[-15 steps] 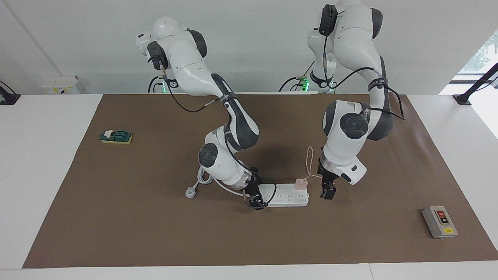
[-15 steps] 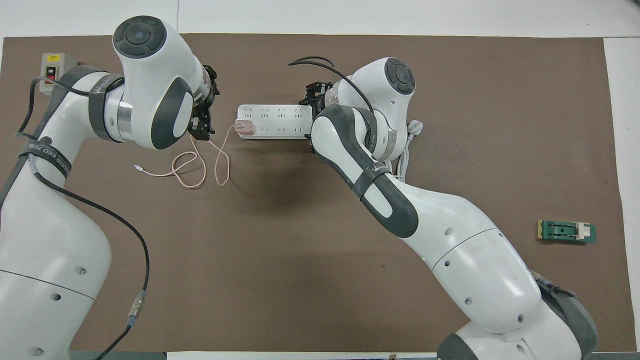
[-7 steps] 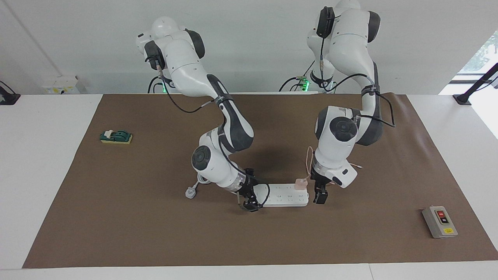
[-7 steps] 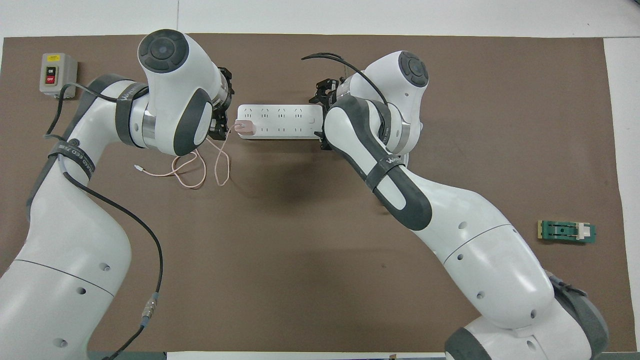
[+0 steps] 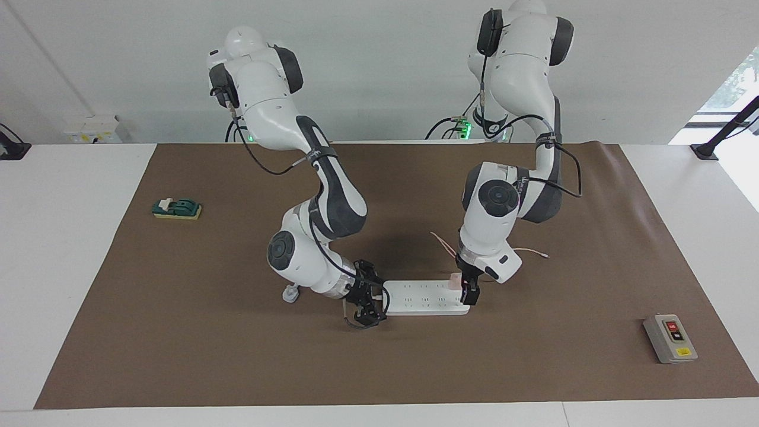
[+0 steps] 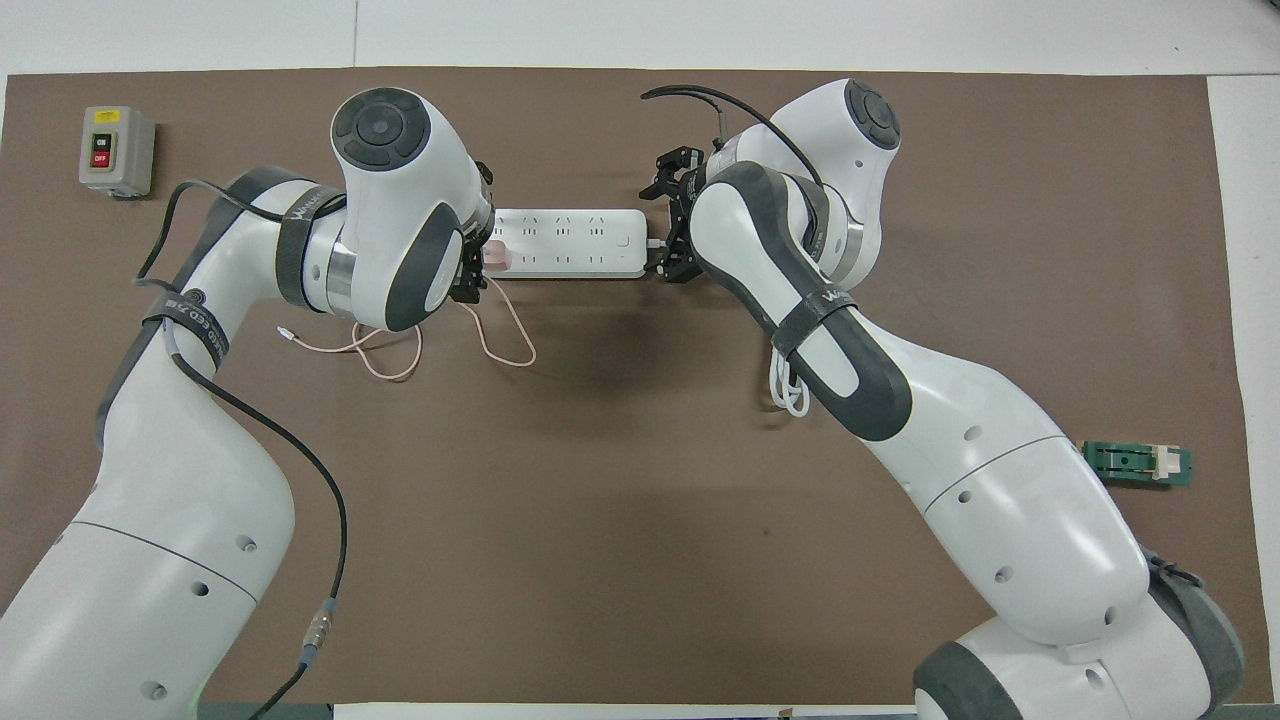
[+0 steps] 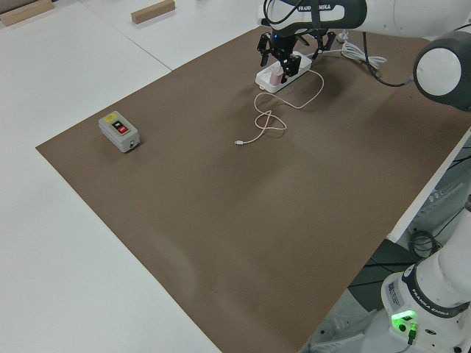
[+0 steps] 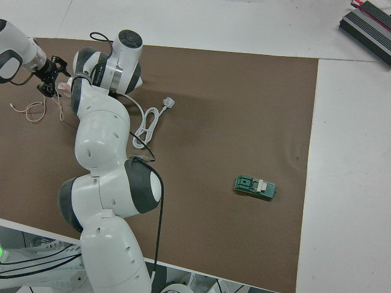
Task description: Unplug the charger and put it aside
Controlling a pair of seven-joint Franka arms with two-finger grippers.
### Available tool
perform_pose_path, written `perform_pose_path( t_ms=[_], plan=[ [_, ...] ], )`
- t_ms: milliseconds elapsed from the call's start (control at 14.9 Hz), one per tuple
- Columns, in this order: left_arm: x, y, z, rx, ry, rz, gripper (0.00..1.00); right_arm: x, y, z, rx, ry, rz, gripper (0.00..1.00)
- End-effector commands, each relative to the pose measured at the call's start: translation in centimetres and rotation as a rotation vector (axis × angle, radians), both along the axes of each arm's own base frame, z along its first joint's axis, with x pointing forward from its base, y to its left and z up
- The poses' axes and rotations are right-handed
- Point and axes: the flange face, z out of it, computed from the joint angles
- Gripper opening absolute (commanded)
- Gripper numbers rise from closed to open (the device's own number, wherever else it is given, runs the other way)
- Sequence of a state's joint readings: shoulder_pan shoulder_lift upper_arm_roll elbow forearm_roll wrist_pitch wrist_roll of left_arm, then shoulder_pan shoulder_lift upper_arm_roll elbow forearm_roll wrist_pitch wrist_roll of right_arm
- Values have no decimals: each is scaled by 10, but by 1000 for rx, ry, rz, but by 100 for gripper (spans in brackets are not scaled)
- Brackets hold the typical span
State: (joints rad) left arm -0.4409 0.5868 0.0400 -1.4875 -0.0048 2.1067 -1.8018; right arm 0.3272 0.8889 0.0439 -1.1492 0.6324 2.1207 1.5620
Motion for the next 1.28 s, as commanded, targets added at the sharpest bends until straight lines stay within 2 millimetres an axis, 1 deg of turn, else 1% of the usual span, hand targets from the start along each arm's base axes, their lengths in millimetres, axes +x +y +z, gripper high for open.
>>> perform_pose_path(
  t_ms=[0, 67, 202, 336, 403, 470, 538, 605, 672, 739, 806, 874, 941, 1209],
  plan=[
    [-12, -2, 0, 19, -5, 5, 100, 1, 0, 21, 40, -4, 10, 100],
    [-12, -3, 0, 19, -4, 4, 100, -1, 6, 25, 50, -5, 13, 100],
    [-14, -2, 0, 27, 15, 24, 91, -9, 23, 31, 58, -9, 30, 100],
    [-18, -6, 2, 31, 26, 38, 91, -21, 47, 25, 54, -1, 29, 100],
    [-18, -6, 2, 32, 29, 42, 88, -25, 55, 22, 51, -13, 25, 100],
    [-18, -6, 2, 32, 29, 47, 84, -26, 54, 14, 45, -19, 12, 100],
    [-18, -6, 2, 32, 29, 47, 80, -28, 58, 9, 39, -34, 2, 100],
    [-18, -5, 2, 32, 29, 49, 73, -33, 67, 7, 34, -47, 6, 100],
    [-18, -6, 2, 31, 28, 47, 64, -34, 71, 6, 29, -57, 13, 100],
    [-18, -5, 2, 31, 24, 48, 43, -33, 70, 6, 24, -72, 13, 100],
    [-17, -6, 2, 29, 20, 46, 23, -34, 69, 2, 19, -81, 9, 100],
    [-17, -6, 2, 29, 19, 48, 13, -38, 73, -3, 16, -92, 18, 100],
    [-17, -6, 2, 29, 20, 46, 8, -39, 73, -7, 10, -108, 27, 100],
    [-17, -5, 2, 30, 20, 45, 8, -37, 69, -10, 5, -165, 78, 100]
  ],
)
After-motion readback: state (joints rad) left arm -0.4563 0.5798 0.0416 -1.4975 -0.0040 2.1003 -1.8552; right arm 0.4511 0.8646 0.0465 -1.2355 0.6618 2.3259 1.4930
